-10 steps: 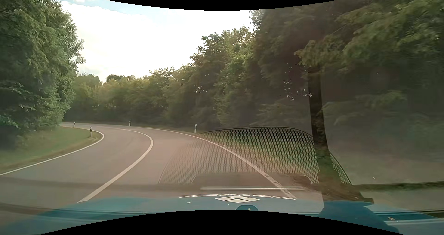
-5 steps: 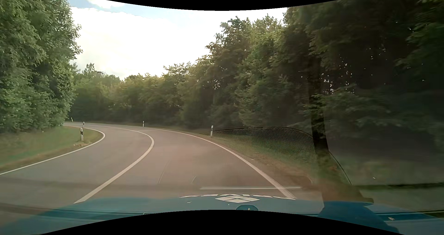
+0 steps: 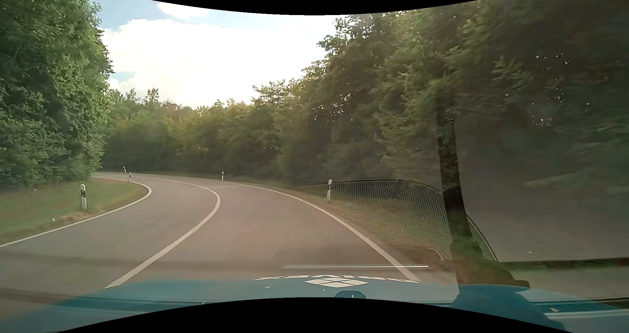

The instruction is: Follow the waypoints while adhering to traffic rules and regulations

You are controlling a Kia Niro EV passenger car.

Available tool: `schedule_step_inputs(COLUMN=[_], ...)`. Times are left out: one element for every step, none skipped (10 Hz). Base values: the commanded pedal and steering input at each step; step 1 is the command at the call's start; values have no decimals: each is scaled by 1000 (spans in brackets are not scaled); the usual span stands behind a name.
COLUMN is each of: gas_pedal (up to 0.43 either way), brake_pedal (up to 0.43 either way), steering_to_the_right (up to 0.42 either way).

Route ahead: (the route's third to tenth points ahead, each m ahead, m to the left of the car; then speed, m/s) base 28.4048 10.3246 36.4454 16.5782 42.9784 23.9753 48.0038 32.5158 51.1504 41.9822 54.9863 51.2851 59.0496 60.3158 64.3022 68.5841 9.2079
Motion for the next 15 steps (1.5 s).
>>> schedule_step_inputs(gas_pedal=[157, 157, 157, 157, 157, 157, 157, 157, 157, 157, 157, 157, 157, 169, 169], brake_pedal=[0, 0, 0, 0, 0, 0, 0, 0, 0, 0, 0, 0, 0, 0, 0], steering_to_the_right=[-94, -92, -88, -85, -85, -84, -86, -89, -91, -94, -97, -97, -97, -95, -95])
